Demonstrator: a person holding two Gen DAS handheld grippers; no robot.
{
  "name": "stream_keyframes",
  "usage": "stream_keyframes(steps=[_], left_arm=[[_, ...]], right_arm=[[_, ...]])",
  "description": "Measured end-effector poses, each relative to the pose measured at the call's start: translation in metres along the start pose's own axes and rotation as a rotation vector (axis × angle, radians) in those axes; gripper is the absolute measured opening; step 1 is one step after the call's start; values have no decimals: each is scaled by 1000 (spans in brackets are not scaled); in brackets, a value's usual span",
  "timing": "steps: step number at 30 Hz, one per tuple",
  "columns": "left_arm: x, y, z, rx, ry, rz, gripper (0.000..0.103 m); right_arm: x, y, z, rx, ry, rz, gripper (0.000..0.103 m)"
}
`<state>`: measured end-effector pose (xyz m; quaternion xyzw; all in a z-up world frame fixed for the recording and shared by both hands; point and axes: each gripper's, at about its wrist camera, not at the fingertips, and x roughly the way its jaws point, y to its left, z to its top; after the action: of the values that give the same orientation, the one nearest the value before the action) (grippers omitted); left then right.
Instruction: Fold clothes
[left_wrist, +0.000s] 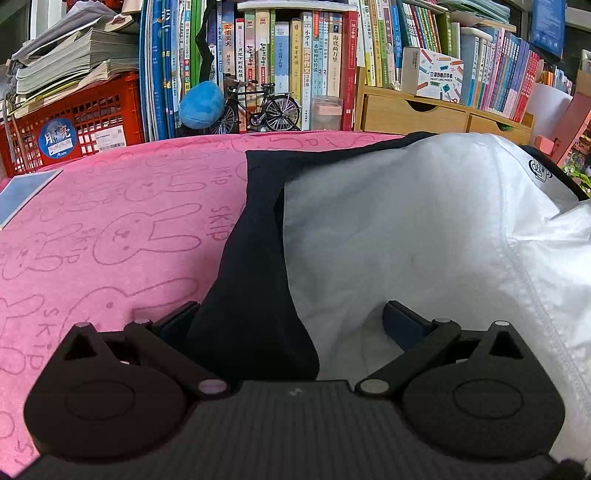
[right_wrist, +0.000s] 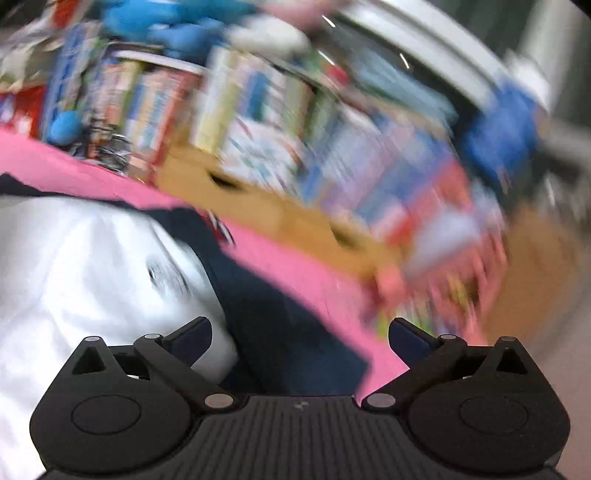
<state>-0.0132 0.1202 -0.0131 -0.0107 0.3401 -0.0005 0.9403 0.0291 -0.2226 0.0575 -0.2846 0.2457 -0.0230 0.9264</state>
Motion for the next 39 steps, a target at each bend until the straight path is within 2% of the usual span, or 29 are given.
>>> stream_keyframes(steps=[2,3,5,6,7,10,13,17,18,20,21,22,24,25,27,28,29,30,32,36,38,39], left_arm=[[0,0,0,1,0,0,103],[0,0,0,1,0,0,103],[0,0,0,1,0,0,103],[0,0,0,1,0,0,103],[0,0,0,2,0,0,103],[1,-1,1,2,0,0,103],[1,0,1,2,0,0,103],[0,1,1,7,2,-9,103],[0,1,1,6,2,-9,103],[0,2,1,6,2,-9,103],[0,2,1,6,2,-9,103],[0,2,1,6,1,-9,103],[0,2,1,5,1,-9,103],[0,2,1,5,1,-9,103],[0,2,1,5,1,-9,103],[0,2,1,5,1,-9,103],[0,2,1,5,0,-9,103],[0,2,1,4,0,-9,103],[0,2,1,4,0,-9,103],[0,2,1,4,-1,-10,103],[0,2,0,6,-1,-11,103],[1,2,0,6,-1,-12,103]], right_arm=[[39,34,19,-87,-1,-32,103],[60,45,25,-100,26,-25,103],[99,61,33,-109,89,-1,84],[113,62,33,-93,140,14,36],[120,59,31,-53,186,28,8],[110,25,24,110,184,58,10],[92,-15,10,124,172,-87,11],[83,-69,-28,197,283,-166,13],[80,-82,-38,216,313,-184,18],[66,-84,-45,248,301,-130,51],[54,-81,-42,278,261,-95,83],[41,-75,-36,310,209,-57,100],[26,-61,-14,380,97,80,103],[26,-55,-2,419,71,162,103],[37,-33,26,505,69,345,103],[48,-17,39,534,86,406,103],[62,0,49,545,117,431,103],[78,17,60,553,151,448,103],[112,48,71,578,236,424,103],[173,88,68,627,394,325,103],[188,99,64,622,447,329,103],[191,105,61,624,464,343,98]])
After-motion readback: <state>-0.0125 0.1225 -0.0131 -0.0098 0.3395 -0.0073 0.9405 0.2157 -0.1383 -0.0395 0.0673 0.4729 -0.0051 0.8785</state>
